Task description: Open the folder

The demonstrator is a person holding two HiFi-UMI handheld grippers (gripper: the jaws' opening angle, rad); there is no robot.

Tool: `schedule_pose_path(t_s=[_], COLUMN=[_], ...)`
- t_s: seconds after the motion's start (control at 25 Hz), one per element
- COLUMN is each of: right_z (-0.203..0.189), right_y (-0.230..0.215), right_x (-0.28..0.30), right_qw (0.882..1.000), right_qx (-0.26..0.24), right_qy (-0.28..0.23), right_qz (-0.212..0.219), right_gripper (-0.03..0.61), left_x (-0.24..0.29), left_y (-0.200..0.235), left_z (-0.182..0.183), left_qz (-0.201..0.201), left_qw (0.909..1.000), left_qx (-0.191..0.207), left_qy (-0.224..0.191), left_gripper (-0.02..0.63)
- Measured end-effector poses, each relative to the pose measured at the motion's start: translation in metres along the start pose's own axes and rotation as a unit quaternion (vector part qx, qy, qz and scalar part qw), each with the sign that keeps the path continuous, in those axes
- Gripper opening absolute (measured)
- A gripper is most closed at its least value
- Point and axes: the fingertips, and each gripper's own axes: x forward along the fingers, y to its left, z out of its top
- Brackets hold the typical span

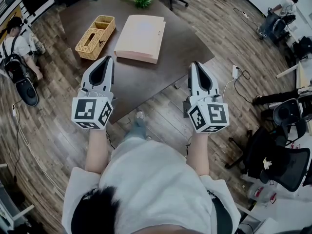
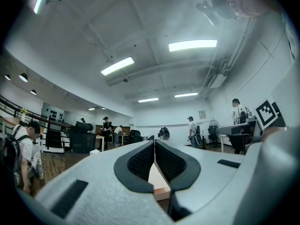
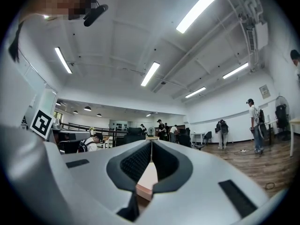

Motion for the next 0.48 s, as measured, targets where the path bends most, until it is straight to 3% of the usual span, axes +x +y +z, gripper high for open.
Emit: schedule_pose_path(t_s=[0.48], right_z=[0.005], right_y=[0.006], right_x=[-0.013], right_qw=[1.000], right_qx=[-0.014], right_qy=[-0.003], right_qz=[0.001], right_gripper=[0.014], left_x=[-0.008], left_y=[-0.007], left_z=[0.001], left_qz=[0.002], left_qw=[1.0000], left_qx=[-0.002], left_qy=[-0.002], left_gripper=[0.011])
